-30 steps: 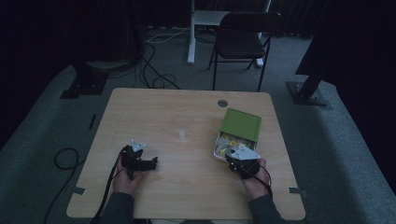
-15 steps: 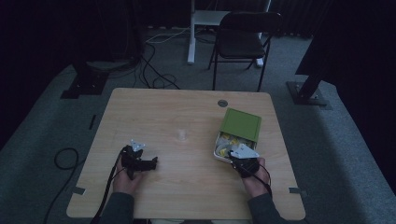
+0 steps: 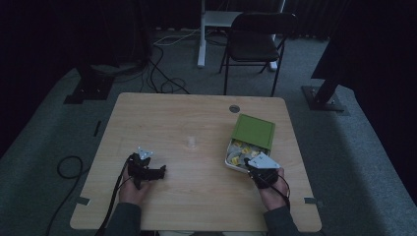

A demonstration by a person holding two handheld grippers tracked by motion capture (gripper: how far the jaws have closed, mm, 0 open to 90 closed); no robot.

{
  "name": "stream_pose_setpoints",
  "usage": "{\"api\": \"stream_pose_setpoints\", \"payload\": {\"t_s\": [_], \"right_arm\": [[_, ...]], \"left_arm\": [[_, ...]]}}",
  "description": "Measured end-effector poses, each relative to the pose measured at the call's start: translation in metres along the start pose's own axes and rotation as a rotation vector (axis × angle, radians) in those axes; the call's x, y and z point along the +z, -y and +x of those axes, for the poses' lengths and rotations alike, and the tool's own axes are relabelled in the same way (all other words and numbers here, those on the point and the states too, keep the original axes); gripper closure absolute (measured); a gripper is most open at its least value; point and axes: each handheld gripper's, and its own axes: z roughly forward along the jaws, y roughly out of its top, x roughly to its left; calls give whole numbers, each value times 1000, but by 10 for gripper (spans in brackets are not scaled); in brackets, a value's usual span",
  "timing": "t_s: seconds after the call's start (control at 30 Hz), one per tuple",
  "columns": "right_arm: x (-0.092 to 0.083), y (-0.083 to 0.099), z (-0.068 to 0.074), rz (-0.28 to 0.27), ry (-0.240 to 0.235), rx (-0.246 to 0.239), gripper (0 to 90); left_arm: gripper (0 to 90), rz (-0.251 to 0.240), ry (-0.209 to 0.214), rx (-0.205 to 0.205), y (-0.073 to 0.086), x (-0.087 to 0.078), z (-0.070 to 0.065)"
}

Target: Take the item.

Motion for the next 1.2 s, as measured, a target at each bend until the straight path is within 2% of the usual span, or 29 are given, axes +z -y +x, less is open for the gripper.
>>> {"api": "stream_pose_setpoints", "payload": {"t_s": [0.4, 0.73, 1.2], "right_arm": [[-20, -13, -10, -60, 6, 22, 900], [-29, -24, -11, -97, -3, 23, 900], [-45, -40, -11, -147, 6, -2, 900]], "left_arm": [[26, 0, 0, 0, 0, 0, 0], [26, 0, 0, 0, 0, 0, 0], [25, -1, 0, -1, 0, 0, 0]]}}
